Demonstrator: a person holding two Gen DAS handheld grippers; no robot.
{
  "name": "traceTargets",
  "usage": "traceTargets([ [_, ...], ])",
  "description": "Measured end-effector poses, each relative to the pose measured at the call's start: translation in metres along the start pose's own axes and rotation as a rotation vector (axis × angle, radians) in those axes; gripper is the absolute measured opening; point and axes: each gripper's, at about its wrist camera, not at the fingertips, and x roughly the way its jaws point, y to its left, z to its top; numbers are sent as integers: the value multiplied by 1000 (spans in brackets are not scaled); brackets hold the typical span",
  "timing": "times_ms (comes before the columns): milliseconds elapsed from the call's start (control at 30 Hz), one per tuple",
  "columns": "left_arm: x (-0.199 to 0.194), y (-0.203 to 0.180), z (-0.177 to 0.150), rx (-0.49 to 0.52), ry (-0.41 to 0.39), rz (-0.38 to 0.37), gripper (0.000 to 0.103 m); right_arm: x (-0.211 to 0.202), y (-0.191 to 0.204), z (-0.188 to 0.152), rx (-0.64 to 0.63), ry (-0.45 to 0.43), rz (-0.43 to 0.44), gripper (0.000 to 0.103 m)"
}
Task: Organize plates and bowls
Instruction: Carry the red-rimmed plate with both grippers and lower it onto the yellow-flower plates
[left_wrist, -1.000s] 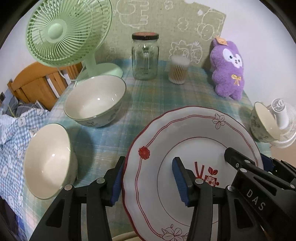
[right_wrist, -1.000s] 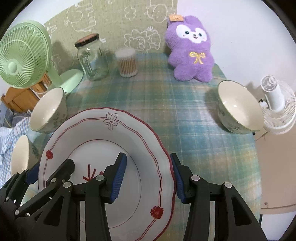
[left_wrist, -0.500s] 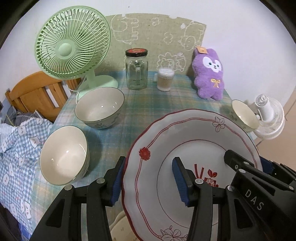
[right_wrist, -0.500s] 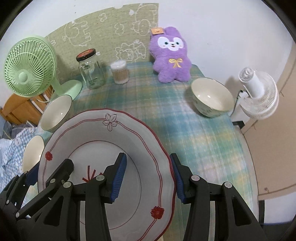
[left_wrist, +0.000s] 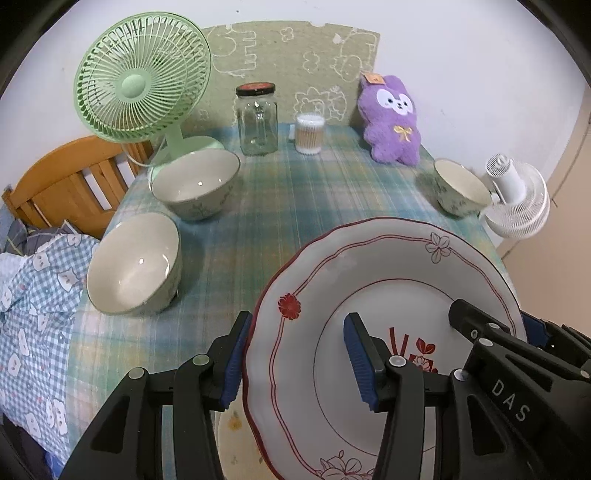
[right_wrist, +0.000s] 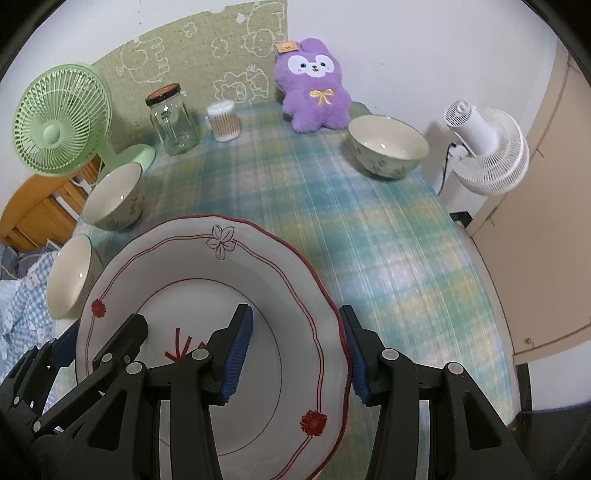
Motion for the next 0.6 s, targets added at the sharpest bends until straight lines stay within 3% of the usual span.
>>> traceTargets([
  [600, 11, -6, -62, 66, 91, -50, 51, 13, -11, -64, 33, 58, -74, 51],
])
